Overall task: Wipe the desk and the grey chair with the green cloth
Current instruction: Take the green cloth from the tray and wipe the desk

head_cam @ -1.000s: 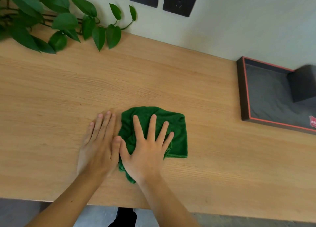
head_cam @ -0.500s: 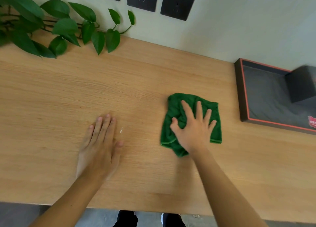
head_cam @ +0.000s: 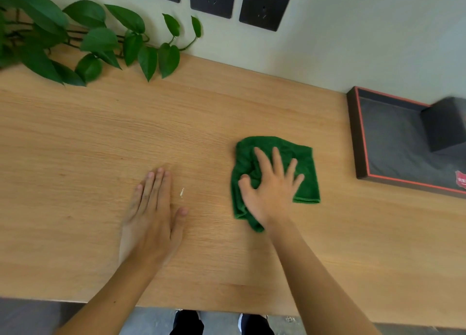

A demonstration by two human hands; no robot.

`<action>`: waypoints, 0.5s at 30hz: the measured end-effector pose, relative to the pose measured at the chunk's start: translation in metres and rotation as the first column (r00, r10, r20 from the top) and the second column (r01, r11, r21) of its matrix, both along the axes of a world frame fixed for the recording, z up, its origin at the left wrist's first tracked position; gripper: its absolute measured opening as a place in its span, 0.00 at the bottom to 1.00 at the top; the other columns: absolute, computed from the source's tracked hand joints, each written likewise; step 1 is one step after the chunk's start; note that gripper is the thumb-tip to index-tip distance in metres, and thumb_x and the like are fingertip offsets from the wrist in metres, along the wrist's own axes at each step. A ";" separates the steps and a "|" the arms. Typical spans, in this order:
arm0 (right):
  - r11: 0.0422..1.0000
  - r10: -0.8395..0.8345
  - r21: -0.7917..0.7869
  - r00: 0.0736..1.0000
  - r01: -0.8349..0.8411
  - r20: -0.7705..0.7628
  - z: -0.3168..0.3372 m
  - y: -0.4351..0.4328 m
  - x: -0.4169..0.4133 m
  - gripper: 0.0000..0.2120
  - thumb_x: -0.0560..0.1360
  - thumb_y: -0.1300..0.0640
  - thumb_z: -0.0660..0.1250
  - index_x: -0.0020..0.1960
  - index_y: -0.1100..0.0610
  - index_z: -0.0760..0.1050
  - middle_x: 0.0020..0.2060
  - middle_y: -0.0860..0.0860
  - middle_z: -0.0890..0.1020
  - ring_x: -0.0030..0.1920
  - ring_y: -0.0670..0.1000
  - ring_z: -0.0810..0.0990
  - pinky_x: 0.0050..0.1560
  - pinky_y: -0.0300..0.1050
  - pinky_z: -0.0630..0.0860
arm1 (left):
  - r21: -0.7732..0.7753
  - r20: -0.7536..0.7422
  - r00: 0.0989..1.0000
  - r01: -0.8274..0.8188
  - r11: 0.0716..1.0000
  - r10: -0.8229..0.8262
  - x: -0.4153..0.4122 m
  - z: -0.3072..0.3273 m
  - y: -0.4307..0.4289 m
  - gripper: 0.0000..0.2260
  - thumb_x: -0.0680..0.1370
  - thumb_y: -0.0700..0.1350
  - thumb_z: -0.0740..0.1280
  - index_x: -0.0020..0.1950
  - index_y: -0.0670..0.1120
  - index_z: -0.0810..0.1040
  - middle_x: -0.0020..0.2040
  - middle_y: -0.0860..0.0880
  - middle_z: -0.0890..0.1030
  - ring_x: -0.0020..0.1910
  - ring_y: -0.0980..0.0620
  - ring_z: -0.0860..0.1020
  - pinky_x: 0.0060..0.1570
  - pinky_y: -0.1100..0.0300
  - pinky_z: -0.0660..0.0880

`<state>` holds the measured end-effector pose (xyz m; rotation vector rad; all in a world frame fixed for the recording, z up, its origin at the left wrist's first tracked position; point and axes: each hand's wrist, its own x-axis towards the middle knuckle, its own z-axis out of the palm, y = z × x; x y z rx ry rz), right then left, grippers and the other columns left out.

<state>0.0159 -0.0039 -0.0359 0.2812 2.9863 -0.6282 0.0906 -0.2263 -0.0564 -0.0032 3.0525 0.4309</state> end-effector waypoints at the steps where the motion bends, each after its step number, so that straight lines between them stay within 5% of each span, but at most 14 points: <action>1: 0.997 0.082 -0.003 0.997 -0.082 -0.009 0.000 -0.020 0.003 0.34 0.72 0.35 0.58 0.77 0.36 0.58 0.82 0.49 0.57 0.80 0.67 0.44 0.74 0.74 0.39 | 0.022 -0.003 1.000 -0.010 1.000 0.010 0.001 0.001 0.000 0.33 0.81 0.59 0.36 0.80 0.39 0.49 0.81 0.44 0.53 0.80 0.49 0.50 0.78 0.49 0.51; 8: 0.859 0.510 0.084 0.859 -0.505 -0.047 -0.007 -0.082 0.055 0.32 0.73 0.32 0.60 0.76 0.38 0.62 0.81 0.51 0.60 0.79 0.70 0.44 0.71 0.79 0.45 | 0.253 -0.041 0.985 -0.151 0.956 0.166 0.003 0.001 -0.008 0.31 0.80 0.53 0.44 0.80 0.40 0.51 0.81 0.44 0.54 0.81 0.50 0.49 0.78 0.46 0.52; 15: 0.864 0.469 0.168 0.880 -0.475 0.077 -0.002 -0.091 0.086 0.35 0.73 0.31 0.60 0.77 0.41 0.61 0.80 0.60 0.61 0.76 0.77 0.54 0.65 0.85 0.54 | 0.488 -0.102 0.942 -0.233 0.841 0.320 0.005 0.005 -0.012 0.40 0.78 0.66 0.36 0.79 0.40 0.56 0.80 0.45 0.59 0.80 0.54 0.51 0.78 0.51 0.51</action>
